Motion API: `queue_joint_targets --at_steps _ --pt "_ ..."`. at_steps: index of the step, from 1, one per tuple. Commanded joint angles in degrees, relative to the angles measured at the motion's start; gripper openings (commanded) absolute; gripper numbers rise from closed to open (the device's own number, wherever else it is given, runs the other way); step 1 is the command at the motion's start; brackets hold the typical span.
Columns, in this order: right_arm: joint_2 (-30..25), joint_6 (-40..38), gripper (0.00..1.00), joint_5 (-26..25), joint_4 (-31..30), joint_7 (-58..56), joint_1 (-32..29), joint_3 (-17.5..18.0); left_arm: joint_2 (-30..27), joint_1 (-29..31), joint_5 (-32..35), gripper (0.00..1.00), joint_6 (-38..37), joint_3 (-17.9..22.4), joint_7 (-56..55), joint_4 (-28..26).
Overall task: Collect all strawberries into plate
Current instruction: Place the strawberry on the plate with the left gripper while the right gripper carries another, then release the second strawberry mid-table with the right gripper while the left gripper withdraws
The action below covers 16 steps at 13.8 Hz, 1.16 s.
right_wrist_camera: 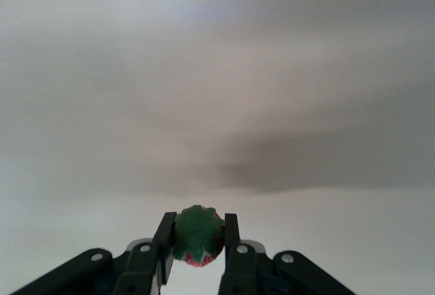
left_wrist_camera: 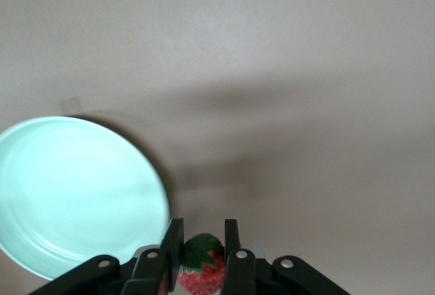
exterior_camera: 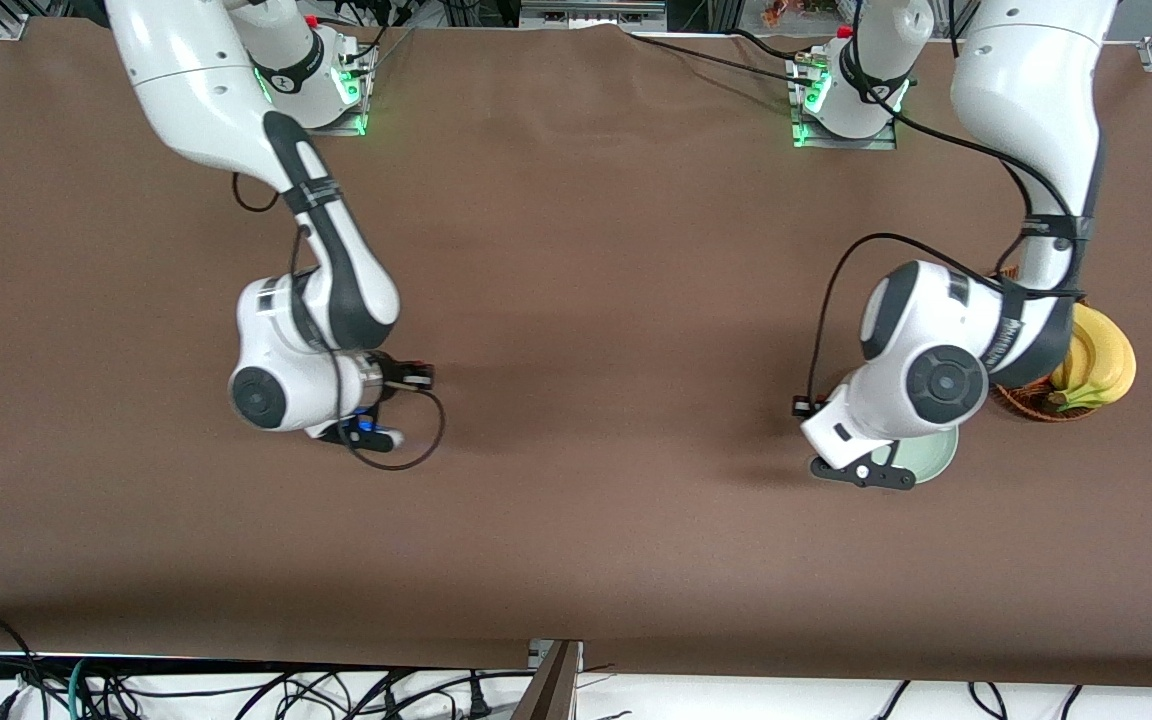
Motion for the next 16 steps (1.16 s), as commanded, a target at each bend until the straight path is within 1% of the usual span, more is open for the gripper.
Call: queue_joint_targets --at_steps 1,3,4,5,7,8,9,10,12,13,14,15,16 --pt "0.9 9.0 0.05 5.1 0.2 10.0 4.8 2.2 0.6 3.1 1.4 0.28 -0.5 -0.2 12.4 -1.3" --pt "3.2 17.2 0.05 5.6 1.6 17.3 9.8 3.2 2.2 6.4 3.1 0.29 -0.1 -0.2 21.3 -1.3" --pt "4.7 20.4 0.05 5.6 3.3 20.4 12.3 3.2 3.1 6.8 5.2 0.29 0.0 -0.2 24.1 -1.3" --pt "6.6 23.4 0.05 5.6 5.6 23.4 14.6 3.2 3.7 6.9 7.2 0.34 0.5 -0.2 24.7 -1.4" --pt "11.1 28.8 0.05 5.6 11.0 29.8 18.9 3.4 3.8 7.0 7.7 0.43 2.7 -0.3 24.9 -2.9" --pt "13.1 31.1 0.05 5.5 13.1 32.1 20.7 3.4 3.9 6.9 7.4 0.95 2.9 -0.3 24.0 -3.0" --pt "14.7 33.7 0.05 5.5 14.7 33.2 22.0 3.4 3.9 6.9 7.3 1.00 2.9 -0.3 24.0 -3.0" --pt "15.8 35.8 0.05 5.6 15.6 33.2 22.9 3.4 3.9 6.8 7.3 1.00 2.7 -0.3 24.1 -3.0" --pt "16.9 36.9 0.06 5.6 15.8 33.4 24.4 3.4 3.8 6.7 7.2 1.00 2.5 -0.6 23.9 -2.9" --pt "17.3 36.9 0.10 5.5 15.7 33.5 24.8 3.4 3.6 6.3 7.1 1.00 2.4 -0.9 23.7 -2.9" --pt "17.3 37.0 0.46 5.5 15.7 33.5 24.9 3.4 3.5 6.1 7.1 1.00 2.2 -1.2 23.4 -2.9" --pt "17.2 36.9 0.99 4.8 15.7 32.5 24.9 3.2 3.4 6.1 7.1 1.00 2.2 -2.0 22.1 -2.8" --pt "16.7 36.4 1.00 4.4 15.9 32.0 24.6 2.9 3.4 6.2 7.0 1.00 2.2 -2.3 20.8 -2.8"
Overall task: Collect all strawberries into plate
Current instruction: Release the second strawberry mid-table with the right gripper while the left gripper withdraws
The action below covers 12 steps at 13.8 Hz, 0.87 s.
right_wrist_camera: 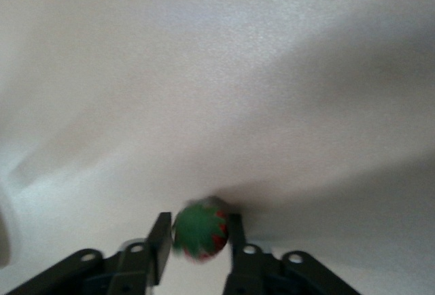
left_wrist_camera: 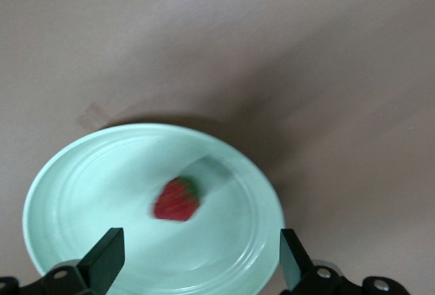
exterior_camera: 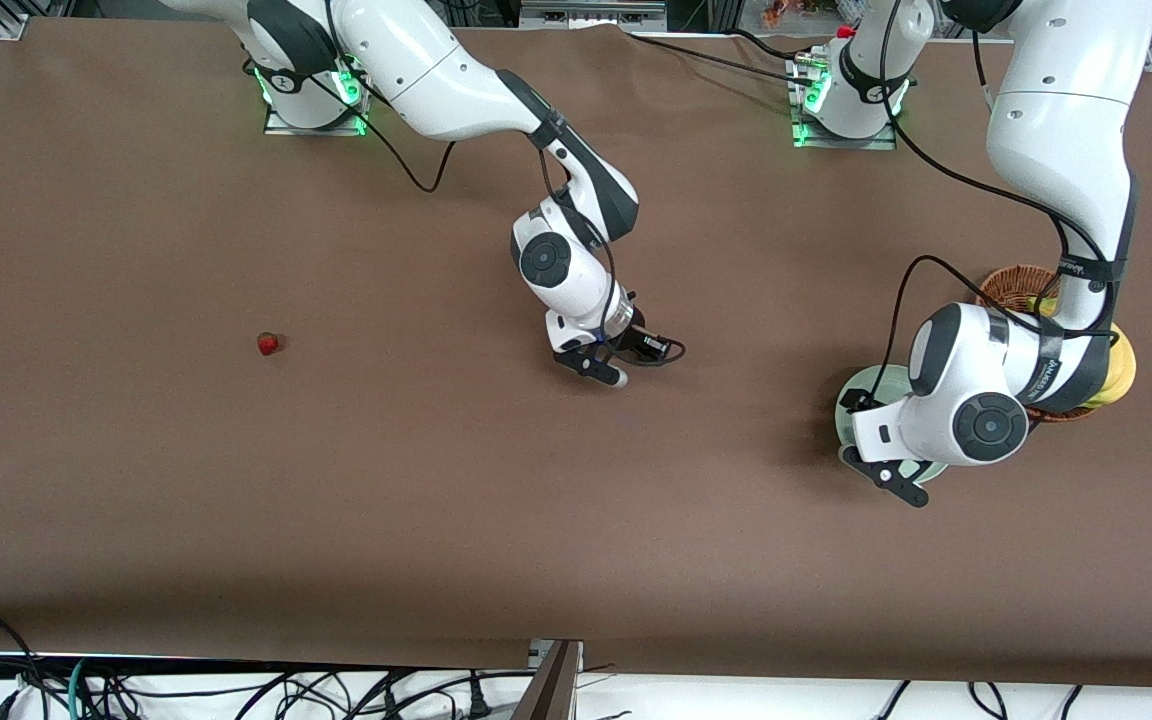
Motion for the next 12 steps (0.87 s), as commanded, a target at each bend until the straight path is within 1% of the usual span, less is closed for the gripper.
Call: queue_joint_targets --at_steps 1,2,4,6,7,9,10,12 --pt "-0.9 -1.6 1.00 -0.7 2.3 -1.0 -0.4 -0.9 -1.5 -0.2 0.9 1.00 0.0 -0.8 -2.7 -1.0" --pt "-1.7 -5.8 1.00 -1.5 3.0 -1.3 -1.7 -1.3 -1.7 -0.3 0.0 1.00 -0.1 -0.9 -3.5 -1.1" --pt "-4.6 -18.8 1.00 -3.9 5.8 -5.9 -6.3 -1.3 -1.7 -0.2 -5.1 1.00 -0.4 -1.6 -7.6 -1.1" --pt "-8.3 -30.6 1.00 -4.3 5.6 -14.7 -11.8 -1.2 -1.7 -0.9 -5.4 1.00 -0.7 -1.6 -8.8 -1.1" --pt "-10.0 -37.5 1.00 -4.7 5.1 -18.3 -14.2 -1.9 -1.7 -0.9 -5.5 1.00 -0.7 -1.6 -8.8 -1.1" --pt "-11.8 -50.3 1.00 -6.0 5.0 -27.1 -17.5 -7.3 -1.7 -0.9 -5.5 1.00 -0.7 -1.6 -8.8 -1.1" --pt "-12.3 -55.3 1.00 -6.8 5.0 -32.7 -17.8 -11.1 -1.7 -1.0 -5.5 1.00 -0.7 -1.6 -8.8 -1.1" --pt "-12.3 -62.0 1.00 -7.1 4.9 -42.4 -17.8 -18.5 -1.7 -0.9 -5.5 1.00 -0.7 -1.5 -8.8 -1.1"
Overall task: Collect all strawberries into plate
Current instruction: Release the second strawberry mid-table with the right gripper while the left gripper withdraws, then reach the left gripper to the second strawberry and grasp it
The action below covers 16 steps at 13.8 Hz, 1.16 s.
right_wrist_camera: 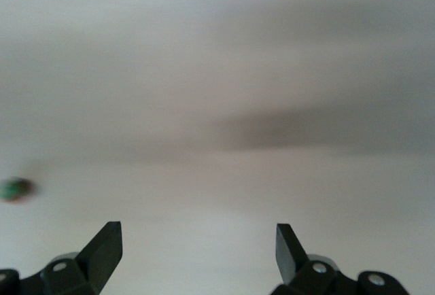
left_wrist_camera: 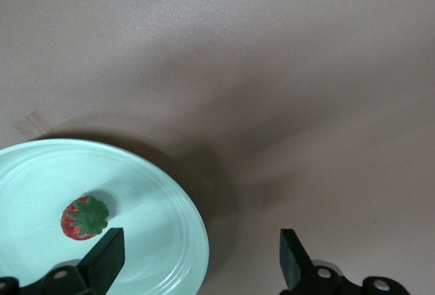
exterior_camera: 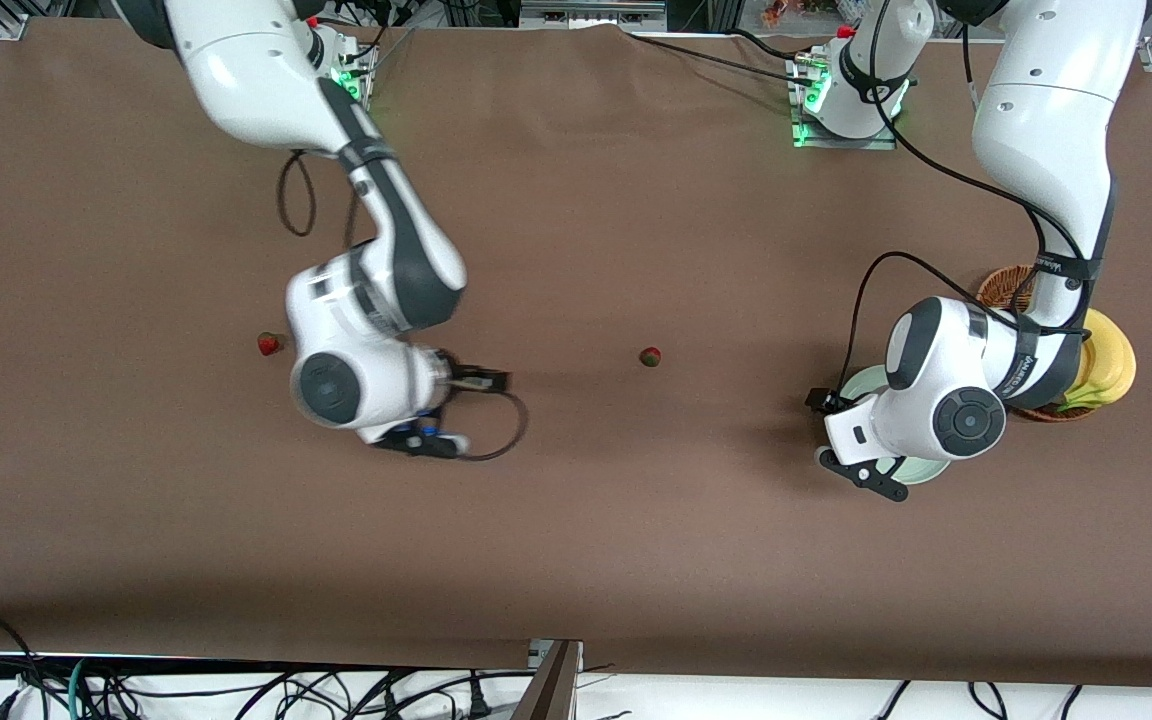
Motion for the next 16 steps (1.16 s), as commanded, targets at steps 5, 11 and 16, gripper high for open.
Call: queue_joint_targets --at_steps 5,11,16 --pt "-0.9 -5.2 1.00 -2.9 -8.4 -22.7 1.2 -16.0 -1.4 -1.0 -1.2 1.00 -0.3 0.2 -3.4 -1.0" --pt "-1.0 -4.8 1.00 -3.1 -13.2 -32.0 1.3 -21.9 -0.5 -12.6 -4.0 1.00 4.5 -0.3 -36.7 -0.7" --pt "-3.1 2.6 1.00 -3.3 -21.8 -35.8 1.6 -22.7 2.1 -22.0 -3.5 1.00 8.4 -0.1 -60.9 -1.0"
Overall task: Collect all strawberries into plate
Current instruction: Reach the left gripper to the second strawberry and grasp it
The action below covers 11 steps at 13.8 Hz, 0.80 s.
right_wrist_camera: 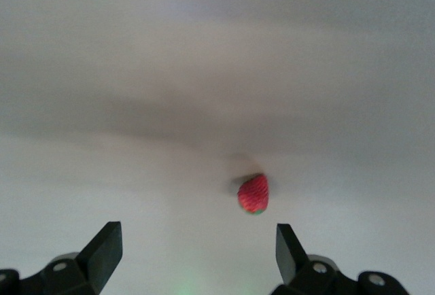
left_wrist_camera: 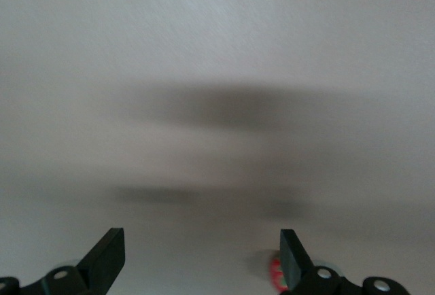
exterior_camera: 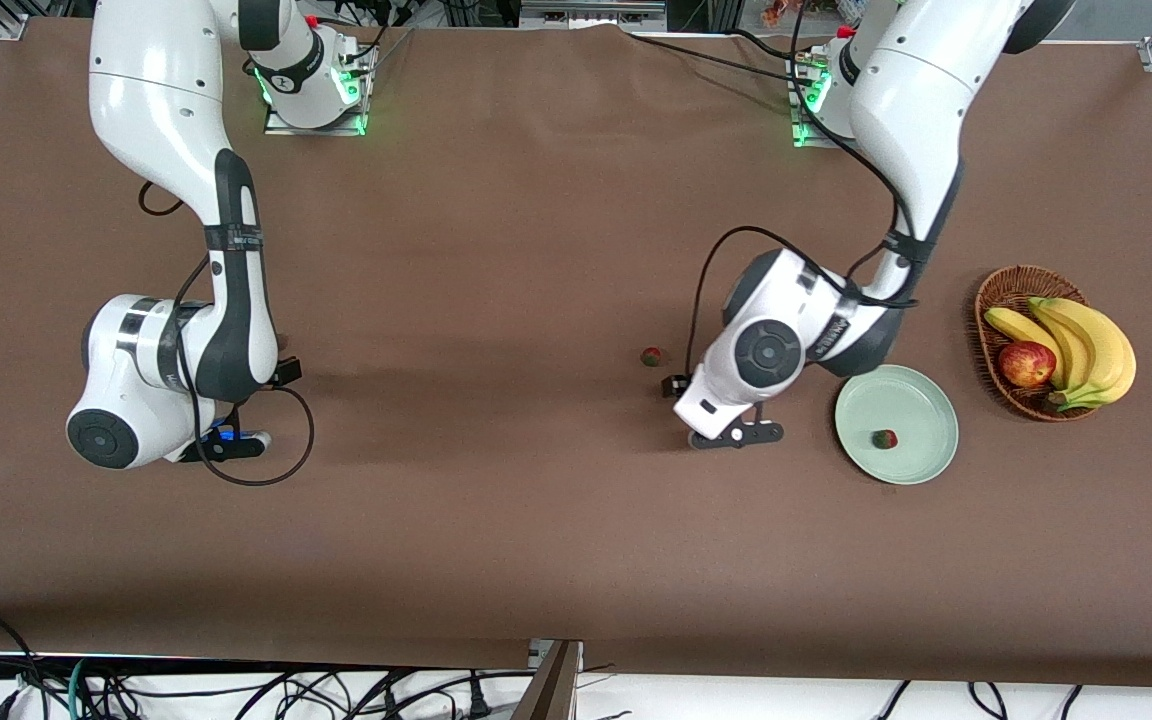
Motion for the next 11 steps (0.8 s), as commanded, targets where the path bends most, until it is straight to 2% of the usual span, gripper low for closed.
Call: queue_joint_targets --at_steps 1,7,11 --pt "-4.3 7.0 1.00 -0.9 -9.5 -4.4 1.3 -0.8 1.6 -4.0 0.2 1.00 2.9 1.1 -9.5 -0.6" --pt "-6.6 17.5 1.00 -0.9 -20.6 -8.7 1.9 -0.8 1.9 -3.8 0.3 1.00 3.1 1.1 -9.7 -0.7" --pt "-6.8 18.9 1.00 -0.6 -23.0 -9.4 1.9 -0.6 2.0 -4.0 0.2 1.00 3.1 1.1 -10.3 -0.7"
